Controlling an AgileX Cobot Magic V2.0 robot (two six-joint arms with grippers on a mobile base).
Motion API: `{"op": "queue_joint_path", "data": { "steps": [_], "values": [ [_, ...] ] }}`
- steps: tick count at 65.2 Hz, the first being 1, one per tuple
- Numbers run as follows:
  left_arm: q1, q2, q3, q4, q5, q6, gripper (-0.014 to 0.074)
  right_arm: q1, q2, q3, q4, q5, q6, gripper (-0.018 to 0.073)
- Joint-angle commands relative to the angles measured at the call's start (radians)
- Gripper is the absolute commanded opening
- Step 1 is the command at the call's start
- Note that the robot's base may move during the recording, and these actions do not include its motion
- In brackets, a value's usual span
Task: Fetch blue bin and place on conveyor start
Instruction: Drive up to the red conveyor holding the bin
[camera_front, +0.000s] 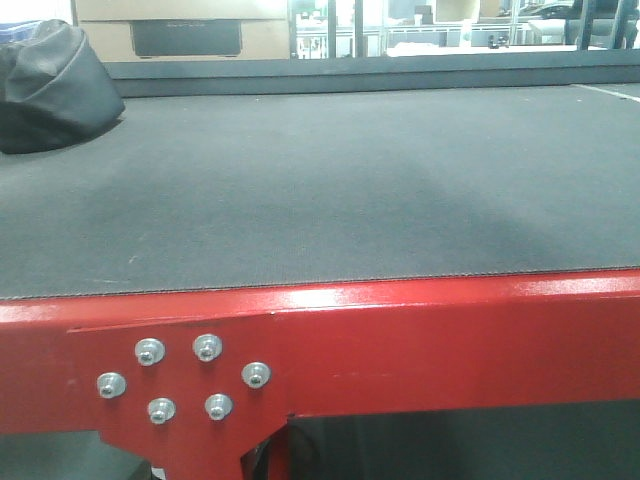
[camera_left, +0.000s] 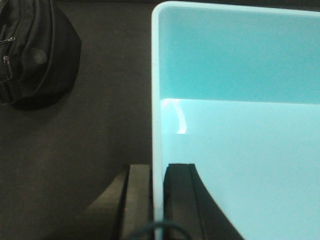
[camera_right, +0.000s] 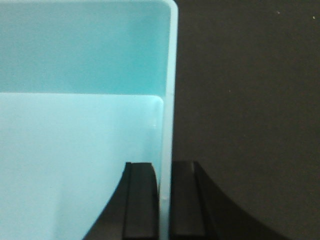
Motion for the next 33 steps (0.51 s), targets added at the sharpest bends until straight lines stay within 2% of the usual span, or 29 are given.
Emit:
{"op": "queue_joint_path", "data": {
  "steps": [1, 33],
  "values": [
    [-0.008, -0.007, -0.004, 0.017, -0.041, 0.001, -0.0111, 0.005, -0.012, -0.004, -0.001, -0.036, -0.006, -0.0162],
    [-0.008, -0.007, -0.004, 0.017, -0.041, 0.001, -0.0111, 0.005, -0.012, -0.004, -0.008, -0.096, -0.006, -0.0162]
  ]
}}
